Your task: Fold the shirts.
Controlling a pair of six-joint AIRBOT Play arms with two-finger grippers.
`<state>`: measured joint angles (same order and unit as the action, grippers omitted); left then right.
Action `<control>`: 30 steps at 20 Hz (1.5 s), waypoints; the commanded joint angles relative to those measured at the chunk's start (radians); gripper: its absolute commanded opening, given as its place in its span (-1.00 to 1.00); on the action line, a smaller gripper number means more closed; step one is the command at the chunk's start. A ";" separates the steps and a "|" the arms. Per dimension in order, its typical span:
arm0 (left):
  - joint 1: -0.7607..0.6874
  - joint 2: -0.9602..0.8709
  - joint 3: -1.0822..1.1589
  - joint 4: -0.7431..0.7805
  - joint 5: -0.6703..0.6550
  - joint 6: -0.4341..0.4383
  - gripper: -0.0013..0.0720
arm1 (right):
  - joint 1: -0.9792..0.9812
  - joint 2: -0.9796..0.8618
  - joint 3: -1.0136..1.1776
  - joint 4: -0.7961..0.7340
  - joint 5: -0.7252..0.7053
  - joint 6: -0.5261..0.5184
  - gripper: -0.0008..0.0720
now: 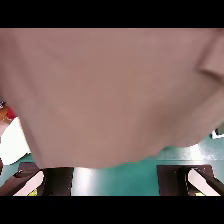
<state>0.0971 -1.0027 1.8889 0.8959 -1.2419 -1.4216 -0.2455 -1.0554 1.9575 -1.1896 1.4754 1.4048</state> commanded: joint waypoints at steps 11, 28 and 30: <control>-0.005 -0.618 -0.298 -0.021 0.169 0.101 -0.90 | 0.276 -0.631 -0.161 -0.199 -0.240 0.035 -0.93; -0.047 -0.618 -0.531 0.083 0.167 0.236 -0.90 | 0.301 -0.459 -0.649 -0.252 -0.371 0.035 -0.93; -0.047 -0.618 -0.550 0.096 0.153 0.228 -0.90 | 0.311 -0.440 -0.706 -0.251 -0.394 0.036 -0.93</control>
<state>0.0532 -1.6203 1.3888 0.9718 -1.0756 -1.1881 0.0479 -1.5318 1.3556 -1.4334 1.1095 1.4399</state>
